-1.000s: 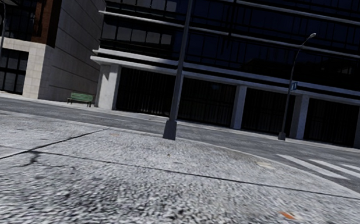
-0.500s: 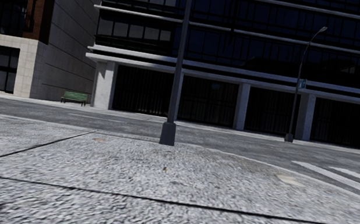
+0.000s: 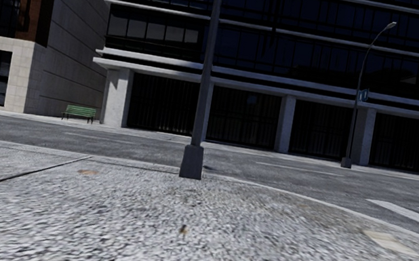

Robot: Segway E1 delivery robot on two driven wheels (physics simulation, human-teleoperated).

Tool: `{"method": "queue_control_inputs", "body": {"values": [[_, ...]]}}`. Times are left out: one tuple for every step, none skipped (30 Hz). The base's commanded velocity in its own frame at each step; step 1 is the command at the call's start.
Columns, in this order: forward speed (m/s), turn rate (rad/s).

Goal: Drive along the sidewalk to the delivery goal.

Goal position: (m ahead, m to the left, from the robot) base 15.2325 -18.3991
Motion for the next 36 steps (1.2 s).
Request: {"method": "queue_control_inputs", "body": {"values": [[2.0,0.0],[2.0,0.0],[2.0,0.0],[2.0,0.0],[2.0,0.0],[2.0,0.0],[2.0,0.0],[2.0,0.0],[2.0,0.0],[2.0,0.0],[2.0,0.0],[2.0,0.0],[2.0,0.0],[2.0,0.0],[2.0,-0.25],[2.0,-0.48],[2.0,-0.48],[2.0,-0.94],[2.0,-0.99],[2.0,-1.01],[2.0,-1.01],[2.0,-1.01],[2.0,-1.02],[2.0,-1.02],[2.0,-1.03],[2.0,-1.05],[2.0,-1.05],[2.0,-1.05],[2.0,-1.05],[2.0,-1.05],[2.0,-1.06],[2.0,-1.06],[2.0,-1.06],[2.0,-1.06],[2.0,-1.06],[2.0,-1.06]]}}
